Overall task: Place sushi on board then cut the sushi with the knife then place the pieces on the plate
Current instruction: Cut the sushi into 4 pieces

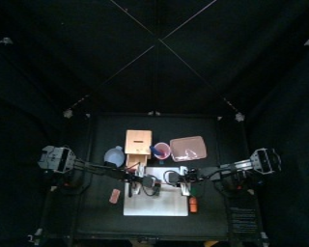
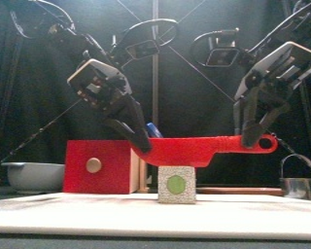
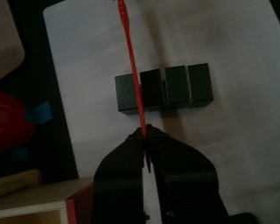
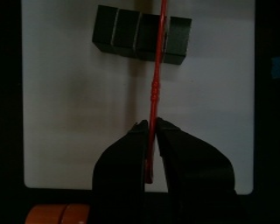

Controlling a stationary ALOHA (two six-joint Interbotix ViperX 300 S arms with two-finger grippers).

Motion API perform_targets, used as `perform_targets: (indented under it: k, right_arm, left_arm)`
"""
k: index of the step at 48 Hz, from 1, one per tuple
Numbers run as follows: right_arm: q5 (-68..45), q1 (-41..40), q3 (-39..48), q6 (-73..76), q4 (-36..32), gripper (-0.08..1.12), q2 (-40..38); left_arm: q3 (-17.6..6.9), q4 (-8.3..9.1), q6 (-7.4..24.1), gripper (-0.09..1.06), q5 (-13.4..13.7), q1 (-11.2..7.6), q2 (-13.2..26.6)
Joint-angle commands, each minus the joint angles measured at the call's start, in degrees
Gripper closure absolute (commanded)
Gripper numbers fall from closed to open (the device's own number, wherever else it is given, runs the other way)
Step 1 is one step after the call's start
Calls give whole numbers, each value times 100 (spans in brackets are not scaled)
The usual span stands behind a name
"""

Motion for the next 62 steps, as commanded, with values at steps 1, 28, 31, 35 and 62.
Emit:
perform_targets:
  k: [1, 28, 31, 35, 62]
  right_arm:
    - [-9, 123, -132, -18, 105, 57, -158]
    - [-211, 308, -185, -26, 387, 57, 167]
    - [-211, 308, -185, -26, 387, 57, 185]
    - [-220, 299, -193, -26, 369, 57, 237]
    - [-272, 404, -308, -26, 571, 57, 773]
  left_arm:
    - [-141, 26, 0, 59, -26, -88, -123]
    - [211, -193, -9, 59, -659, -97, -123]
    - [237, -193, -9, 59, -659, -88, -114]
    - [237, -185, 0, 59, -659, -88, -105]
    - [378, -510, 0, 59, -817, -176, 79]
